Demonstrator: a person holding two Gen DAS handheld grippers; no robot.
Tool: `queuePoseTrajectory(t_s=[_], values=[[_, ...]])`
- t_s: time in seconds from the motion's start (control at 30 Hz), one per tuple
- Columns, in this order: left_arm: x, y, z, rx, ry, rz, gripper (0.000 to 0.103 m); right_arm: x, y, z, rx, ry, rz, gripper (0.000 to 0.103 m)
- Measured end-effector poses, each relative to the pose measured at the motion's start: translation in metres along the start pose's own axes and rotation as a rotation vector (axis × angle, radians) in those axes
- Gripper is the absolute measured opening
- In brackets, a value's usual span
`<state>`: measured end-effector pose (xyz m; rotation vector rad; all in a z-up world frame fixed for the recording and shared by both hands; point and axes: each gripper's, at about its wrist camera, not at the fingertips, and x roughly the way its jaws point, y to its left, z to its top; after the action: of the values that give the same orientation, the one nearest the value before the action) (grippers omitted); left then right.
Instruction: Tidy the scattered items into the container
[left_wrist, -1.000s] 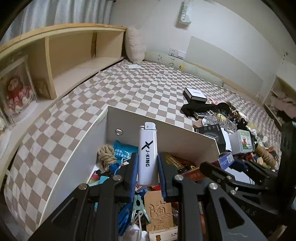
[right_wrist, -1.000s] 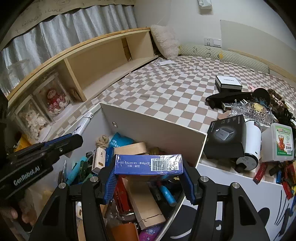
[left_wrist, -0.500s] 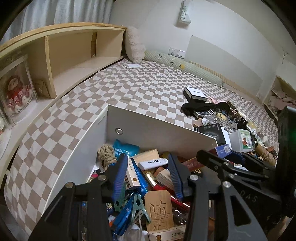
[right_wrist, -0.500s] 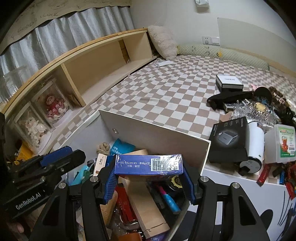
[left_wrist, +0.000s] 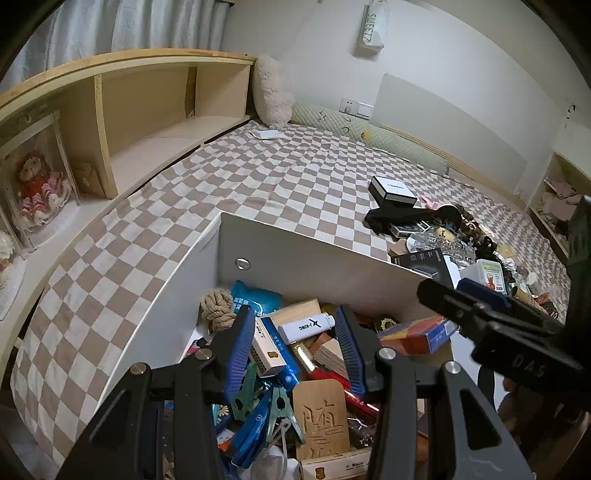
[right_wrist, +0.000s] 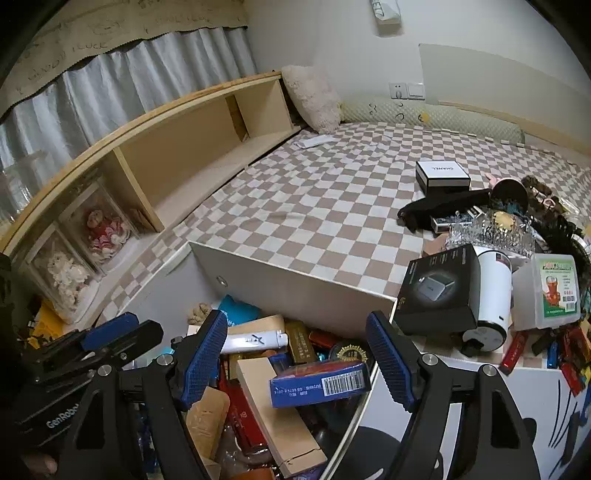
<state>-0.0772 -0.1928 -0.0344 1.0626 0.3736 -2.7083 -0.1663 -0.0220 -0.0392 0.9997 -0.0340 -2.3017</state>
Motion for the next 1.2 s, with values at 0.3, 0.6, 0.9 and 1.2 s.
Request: queuePoseTrajectory(t_s=[0.3, 0.6, 0.9, 1.2], values=[[-0.003, 0.000, 0.000, 0.003, -0.011, 0.009, 0.045, -0.019, -0.006, 0.002, -0.029, -0.043, -0.010, 0.061], [-0.003, 0.001, 0.000, -0.005, -0.012, 0.002, 0.045, -0.026, -0.019, -0.026, -0.073, 0.072, 0.026, 0.037], [-0.006, 0.002, 0.001, -0.017, -0.020, -0.002, 0.045, 0.004, -0.001, -0.030, -0.174, 0.174, 0.002, 0.037], [-0.001, 0.003, 0.001, -0.017, -0.006, -0.002, 0.045, 0.017, -0.034, 0.007, 0.009, 0.104, -0.005, 0.037]])
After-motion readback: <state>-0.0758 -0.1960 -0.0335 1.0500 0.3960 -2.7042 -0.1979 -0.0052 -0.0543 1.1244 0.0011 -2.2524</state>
